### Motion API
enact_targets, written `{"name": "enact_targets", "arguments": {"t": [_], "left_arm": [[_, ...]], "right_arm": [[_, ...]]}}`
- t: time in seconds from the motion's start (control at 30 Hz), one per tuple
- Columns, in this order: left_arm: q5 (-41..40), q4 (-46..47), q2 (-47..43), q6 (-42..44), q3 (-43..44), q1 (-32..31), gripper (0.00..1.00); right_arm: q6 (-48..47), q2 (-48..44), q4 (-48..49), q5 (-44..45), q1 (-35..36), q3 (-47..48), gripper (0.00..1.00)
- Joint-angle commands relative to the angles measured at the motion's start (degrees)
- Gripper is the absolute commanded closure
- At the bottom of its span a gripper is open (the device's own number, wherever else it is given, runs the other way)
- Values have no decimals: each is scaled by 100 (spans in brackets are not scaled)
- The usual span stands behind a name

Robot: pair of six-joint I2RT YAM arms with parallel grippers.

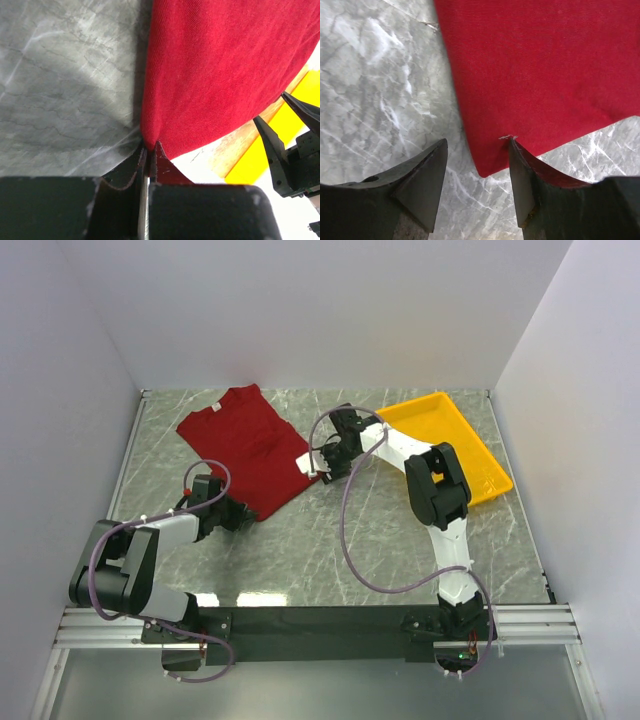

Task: Fold and stack the t-shirts
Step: Fold the tshirt

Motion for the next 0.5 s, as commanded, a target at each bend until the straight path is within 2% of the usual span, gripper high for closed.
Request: {"name": "enact_targets", "arguments": {"t": [0.0, 0.1, 0.2, 0.23, 0.3, 0.33, 0.47], "left_arm": [[148, 6, 57, 223, 97, -36, 99], [210, 24, 93, 241, 105, -36, 99], [253, 15, 66, 267, 114, -36, 99], [254, 6, 31, 276, 114, -36, 99], [306, -12, -4, 285, 88, -36, 99], [385, 6, -39, 294, 53, -36, 99], [579, -82, -153, 355, -61, -184, 99]], "right_arm": [[35, 33, 182, 182, 18, 106, 41], [-26, 191, 104, 331, 80, 245, 44], [-53, 323, -46, 411, 115, 387, 57], [-53, 332, -55, 420, 115, 396, 66], [-70, 341, -90, 446, 124, 343, 73], [-79, 314, -90, 463, 124, 308, 80], [-53, -115, 6, 420, 71, -314, 94]]}}
